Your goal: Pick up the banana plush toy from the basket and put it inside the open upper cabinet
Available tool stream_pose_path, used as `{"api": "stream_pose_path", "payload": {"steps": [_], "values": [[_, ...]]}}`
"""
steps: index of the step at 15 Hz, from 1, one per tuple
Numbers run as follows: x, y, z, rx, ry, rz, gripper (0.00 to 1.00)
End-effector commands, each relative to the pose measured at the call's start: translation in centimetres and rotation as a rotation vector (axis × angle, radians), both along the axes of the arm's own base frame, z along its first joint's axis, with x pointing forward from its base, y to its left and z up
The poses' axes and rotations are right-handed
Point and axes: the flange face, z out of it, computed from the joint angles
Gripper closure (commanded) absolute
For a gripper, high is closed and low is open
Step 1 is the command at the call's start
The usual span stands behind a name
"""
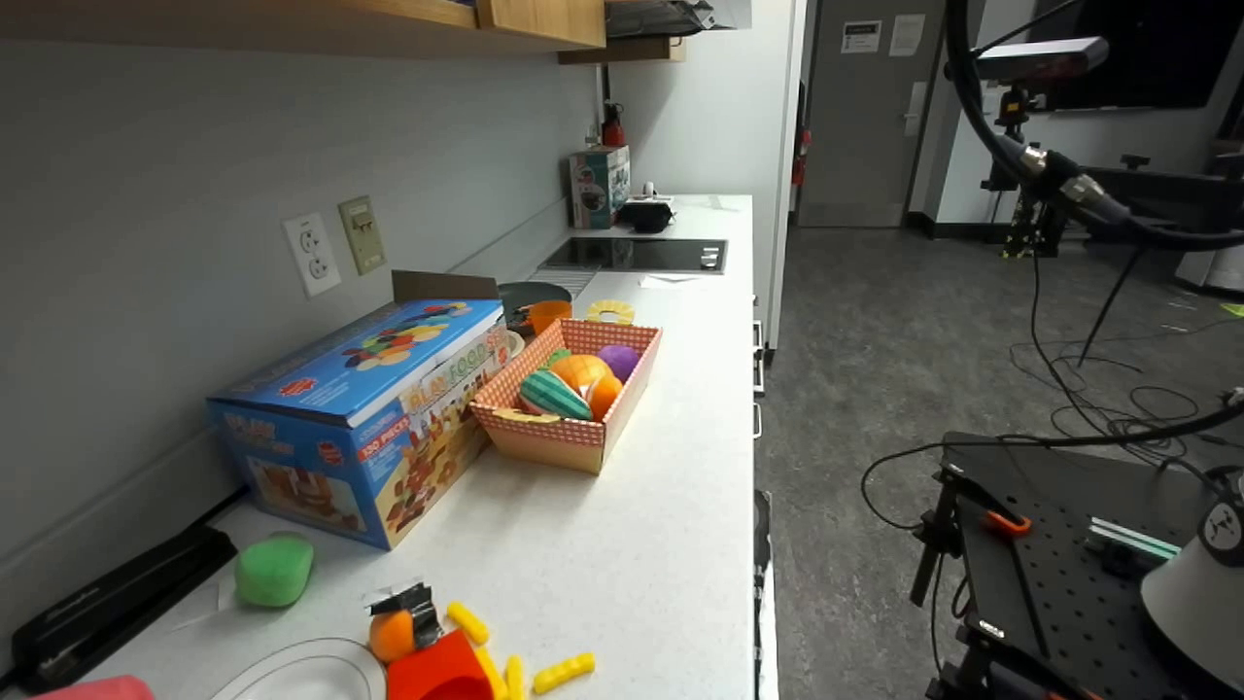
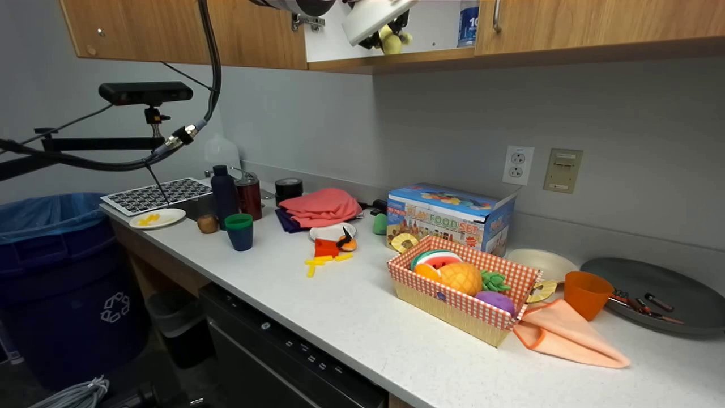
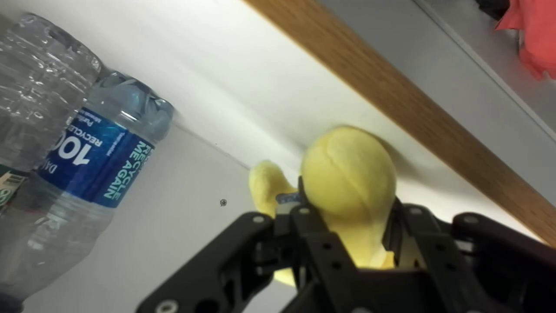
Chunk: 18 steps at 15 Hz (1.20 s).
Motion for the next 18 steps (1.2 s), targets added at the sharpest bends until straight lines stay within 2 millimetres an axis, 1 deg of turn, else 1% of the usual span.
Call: {"api": "stream_pose_path", "payload": {"steps": [1, 2, 3, 4, 5, 6, 8, 11, 14, 18], "values": [[0.0, 0.0, 0.0, 0.000, 0.000, 0.000, 0.65], [0.0, 0.0, 0.0, -0.002, 0.002, 0.003, 0.40], [0.0, 0.0, 0.0, -0.005, -0.001, 0.000, 0.37], [0.0, 0.2, -0.1, -0.008, 0.004, 0.009, 0.31], [-0.2, 0.4, 0.1, -0.009, 0.003, 0.013, 0.23], [-1.0, 1.1, 0.7, -0.006, -0.002, 0.013, 0.16], [-1.8, 1.7, 1.0, -0.023, -0.015, 0.029, 0.01], [-2.6, 2.1, 1.1, -0.029, -0.027, 0.045, 0.00], [-4.1, 1.7, 0.8, -0.036, -0.028, 0.044, 0.00], [-5.2, 1.3, 0.6, -0.006, -0.054, 0.018, 0.00]]}}
